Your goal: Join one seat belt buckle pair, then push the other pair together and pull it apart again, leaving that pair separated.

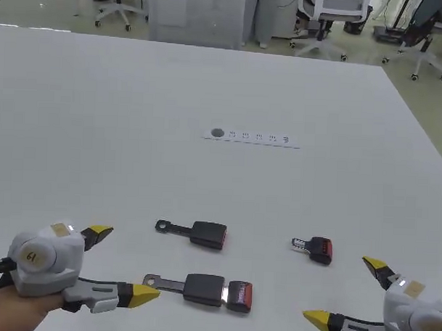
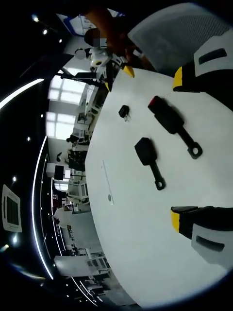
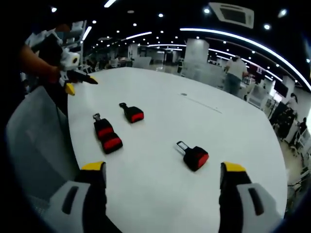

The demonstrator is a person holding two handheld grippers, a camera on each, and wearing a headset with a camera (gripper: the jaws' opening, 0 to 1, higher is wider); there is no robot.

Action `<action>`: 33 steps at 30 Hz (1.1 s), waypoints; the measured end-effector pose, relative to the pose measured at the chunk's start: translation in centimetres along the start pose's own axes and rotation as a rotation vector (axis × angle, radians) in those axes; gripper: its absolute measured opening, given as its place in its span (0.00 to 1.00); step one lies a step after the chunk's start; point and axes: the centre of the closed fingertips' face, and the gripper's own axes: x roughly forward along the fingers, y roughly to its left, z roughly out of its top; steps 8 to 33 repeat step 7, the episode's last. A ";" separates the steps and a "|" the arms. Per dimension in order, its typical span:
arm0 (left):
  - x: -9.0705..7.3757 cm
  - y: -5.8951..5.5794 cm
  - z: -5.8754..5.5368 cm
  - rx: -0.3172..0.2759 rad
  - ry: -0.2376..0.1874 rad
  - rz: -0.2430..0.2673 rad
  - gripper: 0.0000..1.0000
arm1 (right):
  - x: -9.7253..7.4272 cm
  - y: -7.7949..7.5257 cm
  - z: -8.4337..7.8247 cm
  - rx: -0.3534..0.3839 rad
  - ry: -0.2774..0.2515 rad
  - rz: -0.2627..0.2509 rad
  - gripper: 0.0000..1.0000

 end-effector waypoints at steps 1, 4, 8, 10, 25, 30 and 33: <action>-0.1 -0.1 0.0 0.003 0.002 0.000 1.00 | 0.0 0.0 0.0 -0.001 0.000 -0.001 0.99; -0.2 -0.4 0.0 0.003 0.006 -0.006 1.00 | 0.0 0.1 0.2 0.002 -0.006 -0.002 0.99; -0.4 -0.7 0.1 0.009 0.008 -0.010 1.00 | 0.0 0.1 0.5 0.001 -0.012 -0.002 0.99; -0.4 -0.7 0.1 0.009 0.008 -0.010 1.00 | 0.0 0.1 0.5 0.001 -0.012 -0.002 0.99; -0.4 -0.7 0.1 0.009 0.008 -0.010 1.00 | 0.0 0.1 0.5 0.001 -0.012 -0.002 0.99; -0.4 -0.7 0.1 0.009 0.008 -0.010 1.00 | 0.0 0.1 0.5 0.001 -0.012 -0.002 0.99; -0.4 -0.7 0.1 0.009 0.008 -0.010 1.00 | 0.0 0.1 0.5 0.001 -0.012 -0.002 0.99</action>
